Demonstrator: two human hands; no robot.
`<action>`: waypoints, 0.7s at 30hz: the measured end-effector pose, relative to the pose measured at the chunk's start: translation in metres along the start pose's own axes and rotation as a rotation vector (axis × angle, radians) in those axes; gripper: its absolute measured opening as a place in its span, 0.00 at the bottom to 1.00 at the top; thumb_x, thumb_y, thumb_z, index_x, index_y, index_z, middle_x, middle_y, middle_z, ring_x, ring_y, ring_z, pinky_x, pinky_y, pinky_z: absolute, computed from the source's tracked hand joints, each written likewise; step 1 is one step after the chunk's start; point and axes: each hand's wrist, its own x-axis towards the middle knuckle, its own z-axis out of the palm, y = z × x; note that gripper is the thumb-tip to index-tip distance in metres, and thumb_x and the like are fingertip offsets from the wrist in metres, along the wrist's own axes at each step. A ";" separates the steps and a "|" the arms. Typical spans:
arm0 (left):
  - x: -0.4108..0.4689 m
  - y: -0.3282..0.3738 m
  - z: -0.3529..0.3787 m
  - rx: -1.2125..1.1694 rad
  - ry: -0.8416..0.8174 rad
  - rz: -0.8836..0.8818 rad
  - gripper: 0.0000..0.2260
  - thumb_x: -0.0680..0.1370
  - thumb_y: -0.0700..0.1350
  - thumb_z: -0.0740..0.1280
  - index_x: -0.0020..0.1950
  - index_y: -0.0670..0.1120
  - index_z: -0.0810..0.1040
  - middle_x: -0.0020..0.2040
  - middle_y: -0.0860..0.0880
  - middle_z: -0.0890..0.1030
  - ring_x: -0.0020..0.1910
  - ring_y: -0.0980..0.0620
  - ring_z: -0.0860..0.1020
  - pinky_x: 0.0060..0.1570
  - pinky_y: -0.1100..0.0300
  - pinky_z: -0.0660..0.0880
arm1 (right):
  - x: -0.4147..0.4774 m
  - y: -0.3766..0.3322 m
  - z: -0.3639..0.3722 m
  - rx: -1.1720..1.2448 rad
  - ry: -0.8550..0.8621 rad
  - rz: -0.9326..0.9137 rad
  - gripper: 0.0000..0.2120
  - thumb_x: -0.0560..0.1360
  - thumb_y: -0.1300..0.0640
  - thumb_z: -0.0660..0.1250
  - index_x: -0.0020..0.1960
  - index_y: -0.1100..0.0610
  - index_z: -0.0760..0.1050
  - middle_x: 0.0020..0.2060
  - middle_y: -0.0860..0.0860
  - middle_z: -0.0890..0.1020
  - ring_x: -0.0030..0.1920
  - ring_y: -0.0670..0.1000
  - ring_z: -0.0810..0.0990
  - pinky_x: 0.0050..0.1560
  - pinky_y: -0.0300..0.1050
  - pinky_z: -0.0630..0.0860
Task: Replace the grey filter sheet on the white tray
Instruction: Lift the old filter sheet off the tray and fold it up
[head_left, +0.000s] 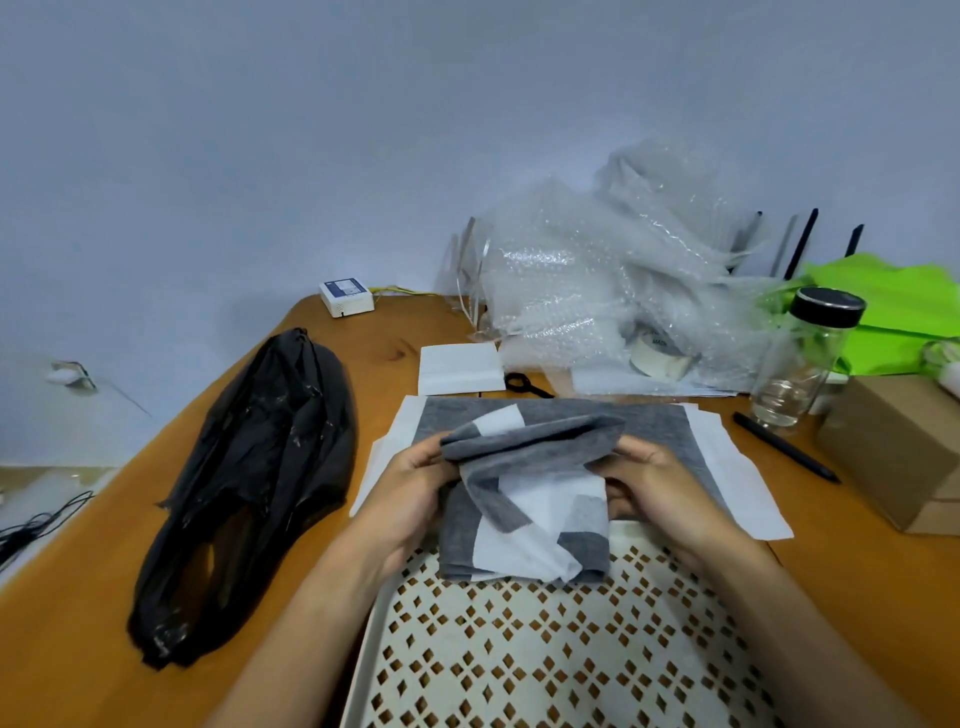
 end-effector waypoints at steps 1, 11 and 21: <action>-0.001 0.000 0.000 0.009 0.006 0.004 0.16 0.82 0.33 0.63 0.50 0.48 0.88 0.52 0.40 0.87 0.51 0.41 0.86 0.51 0.49 0.81 | 0.000 -0.001 0.000 0.004 -0.011 0.000 0.14 0.80 0.65 0.63 0.55 0.53 0.85 0.37 0.58 0.84 0.35 0.56 0.79 0.33 0.42 0.78; -0.004 0.004 -0.001 -0.042 -0.020 -0.002 0.14 0.82 0.30 0.60 0.55 0.40 0.85 0.51 0.35 0.86 0.46 0.40 0.86 0.42 0.52 0.84 | -0.002 -0.002 0.001 0.051 0.000 -0.038 0.19 0.81 0.67 0.59 0.47 0.54 0.88 0.51 0.71 0.82 0.48 0.66 0.78 0.57 0.73 0.72; -0.004 0.009 0.001 -0.247 -0.192 -0.144 0.23 0.79 0.60 0.64 0.68 0.49 0.79 0.64 0.39 0.82 0.62 0.37 0.81 0.61 0.34 0.77 | -0.007 -0.008 0.000 -0.083 0.176 -0.214 0.19 0.82 0.71 0.56 0.42 0.66 0.83 0.46 0.56 0.87 0.46 0.54 0.85 0.35 0.40 0.81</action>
